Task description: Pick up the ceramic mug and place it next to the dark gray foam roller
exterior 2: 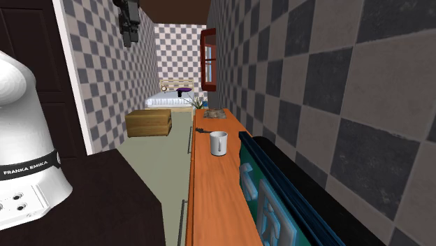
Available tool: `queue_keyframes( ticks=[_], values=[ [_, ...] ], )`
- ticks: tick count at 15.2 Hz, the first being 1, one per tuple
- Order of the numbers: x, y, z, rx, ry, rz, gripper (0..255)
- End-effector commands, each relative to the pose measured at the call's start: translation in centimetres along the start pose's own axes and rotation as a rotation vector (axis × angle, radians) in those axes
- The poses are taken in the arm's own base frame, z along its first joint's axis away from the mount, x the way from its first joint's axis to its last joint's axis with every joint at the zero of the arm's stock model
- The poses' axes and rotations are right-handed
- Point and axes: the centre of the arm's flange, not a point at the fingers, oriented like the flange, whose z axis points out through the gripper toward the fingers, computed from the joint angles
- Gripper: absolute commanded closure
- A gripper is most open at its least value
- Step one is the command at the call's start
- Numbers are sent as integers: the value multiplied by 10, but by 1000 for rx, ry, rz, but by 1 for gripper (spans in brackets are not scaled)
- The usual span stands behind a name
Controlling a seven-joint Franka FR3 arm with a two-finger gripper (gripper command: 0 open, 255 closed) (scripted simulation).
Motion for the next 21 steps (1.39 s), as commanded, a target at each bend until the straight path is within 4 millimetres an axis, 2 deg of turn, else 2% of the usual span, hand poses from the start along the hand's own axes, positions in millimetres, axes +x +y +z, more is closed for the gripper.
queue_keyframes(
  ticks=[1, 21],
  values=[
    [0, 0, 0, 0, 0, 0, 0],
    [191, -21, 182, -18, -6, 12, 0]
  ],
)
